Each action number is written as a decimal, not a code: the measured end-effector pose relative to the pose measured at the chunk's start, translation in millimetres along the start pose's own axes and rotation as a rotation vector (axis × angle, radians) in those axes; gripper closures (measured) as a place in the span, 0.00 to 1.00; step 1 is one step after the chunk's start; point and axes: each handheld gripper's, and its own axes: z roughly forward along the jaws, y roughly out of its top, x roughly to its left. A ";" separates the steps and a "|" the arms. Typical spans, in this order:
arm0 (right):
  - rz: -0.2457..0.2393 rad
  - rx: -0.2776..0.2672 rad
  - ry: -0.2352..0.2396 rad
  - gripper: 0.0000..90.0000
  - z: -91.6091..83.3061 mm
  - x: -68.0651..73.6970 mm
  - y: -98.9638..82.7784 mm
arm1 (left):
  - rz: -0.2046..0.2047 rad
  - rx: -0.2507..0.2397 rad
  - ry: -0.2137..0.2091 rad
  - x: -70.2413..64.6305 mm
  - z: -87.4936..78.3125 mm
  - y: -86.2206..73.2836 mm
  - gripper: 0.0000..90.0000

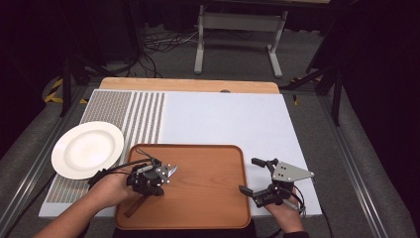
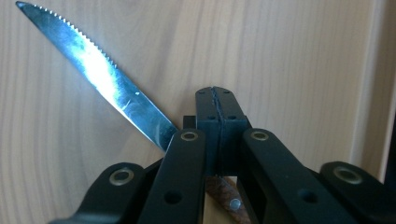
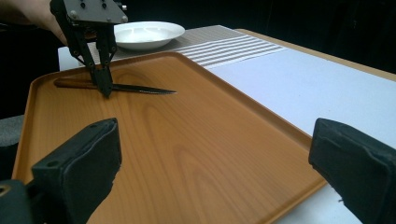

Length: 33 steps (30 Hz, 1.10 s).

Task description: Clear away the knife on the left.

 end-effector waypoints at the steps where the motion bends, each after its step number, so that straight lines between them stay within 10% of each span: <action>1: 0.000 0.002 -0.001 0.04 0.0 0.0 0.0 | -0.006 -0.003 0.000 0.1 0.1 -0.5 1.00; 33: 0.005 0.005 0.005 0.04 1.7 -0.1 -0.4 | -0.132 -0.026 0.065 17.4 -7.8 -26.7 1.00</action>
